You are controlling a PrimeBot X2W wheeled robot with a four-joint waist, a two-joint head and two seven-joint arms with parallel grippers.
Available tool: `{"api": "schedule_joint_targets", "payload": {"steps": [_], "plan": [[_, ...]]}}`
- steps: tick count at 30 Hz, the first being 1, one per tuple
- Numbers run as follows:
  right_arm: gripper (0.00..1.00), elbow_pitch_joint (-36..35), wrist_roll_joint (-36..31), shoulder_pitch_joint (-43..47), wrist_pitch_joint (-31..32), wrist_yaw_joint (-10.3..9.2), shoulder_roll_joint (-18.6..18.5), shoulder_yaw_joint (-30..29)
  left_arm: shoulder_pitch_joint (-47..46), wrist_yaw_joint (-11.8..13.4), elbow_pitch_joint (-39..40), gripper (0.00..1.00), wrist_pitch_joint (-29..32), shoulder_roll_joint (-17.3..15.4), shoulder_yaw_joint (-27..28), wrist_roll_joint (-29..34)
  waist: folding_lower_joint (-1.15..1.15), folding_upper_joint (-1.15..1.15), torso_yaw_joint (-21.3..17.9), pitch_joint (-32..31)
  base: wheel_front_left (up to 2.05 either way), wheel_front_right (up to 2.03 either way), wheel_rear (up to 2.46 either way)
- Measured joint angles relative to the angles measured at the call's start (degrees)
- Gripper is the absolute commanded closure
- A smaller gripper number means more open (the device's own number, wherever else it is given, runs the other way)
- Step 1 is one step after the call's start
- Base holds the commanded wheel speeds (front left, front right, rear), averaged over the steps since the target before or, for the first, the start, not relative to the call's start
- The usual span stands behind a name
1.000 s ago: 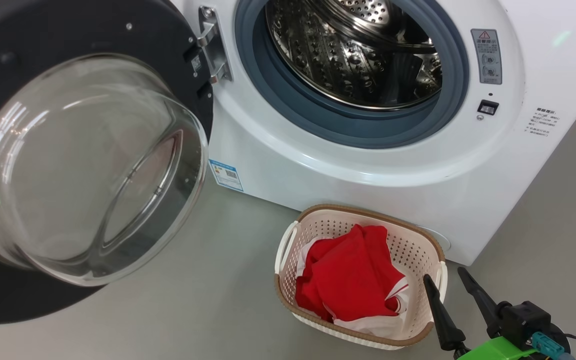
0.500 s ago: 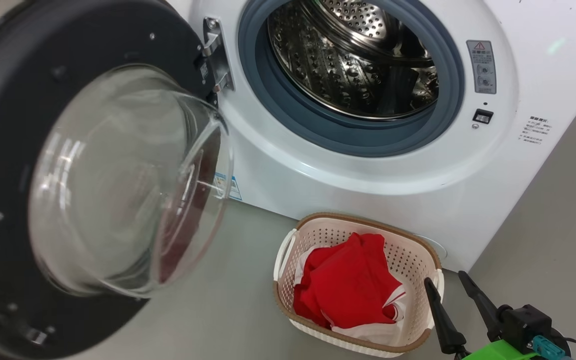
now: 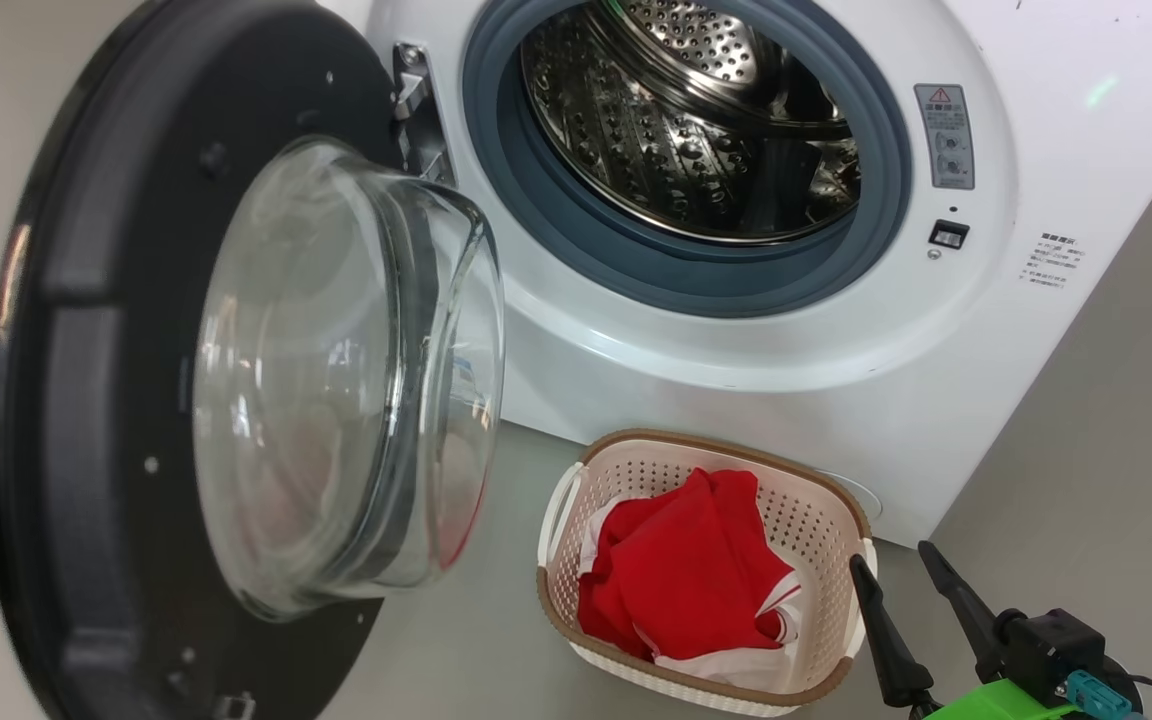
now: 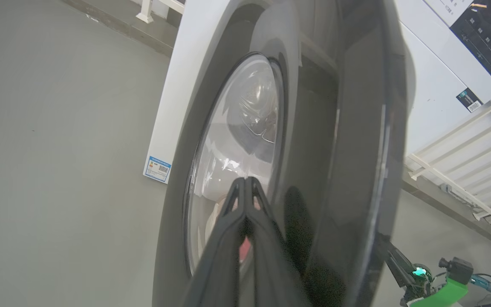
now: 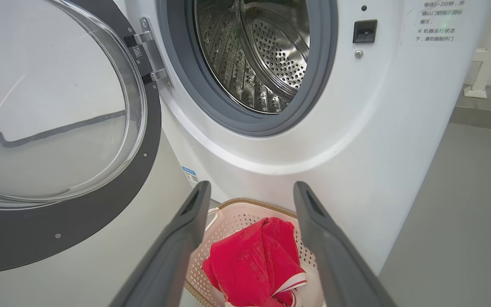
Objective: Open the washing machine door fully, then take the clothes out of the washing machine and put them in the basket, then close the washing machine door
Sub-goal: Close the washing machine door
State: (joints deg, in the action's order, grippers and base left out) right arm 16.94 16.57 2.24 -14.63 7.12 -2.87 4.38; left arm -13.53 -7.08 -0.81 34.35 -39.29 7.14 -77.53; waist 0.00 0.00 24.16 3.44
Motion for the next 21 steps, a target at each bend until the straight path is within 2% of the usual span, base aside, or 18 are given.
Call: {"api": "schedule_joint_targets", "payload": {"steps": [8,21], "plan": [[0.0,-0.01,0.0,-0.01,0.0,0.0,0.05,-0.1,0.85,0.0,5.3,1.0,-2.42,-0.85,-7.19,-0.02,0.0,0.0,-1.46,0.22,0.0,0.0,0.0],[0.0,-0.08,0.01,-0.01,0.0,0.0,0.07,-0.42,-2.39,0.03,10.81,1.0,-7.67,0.3,-18.12,0.99,0.0,0.0,-3.56,0.7,0.0,0.0,0.0]]}}
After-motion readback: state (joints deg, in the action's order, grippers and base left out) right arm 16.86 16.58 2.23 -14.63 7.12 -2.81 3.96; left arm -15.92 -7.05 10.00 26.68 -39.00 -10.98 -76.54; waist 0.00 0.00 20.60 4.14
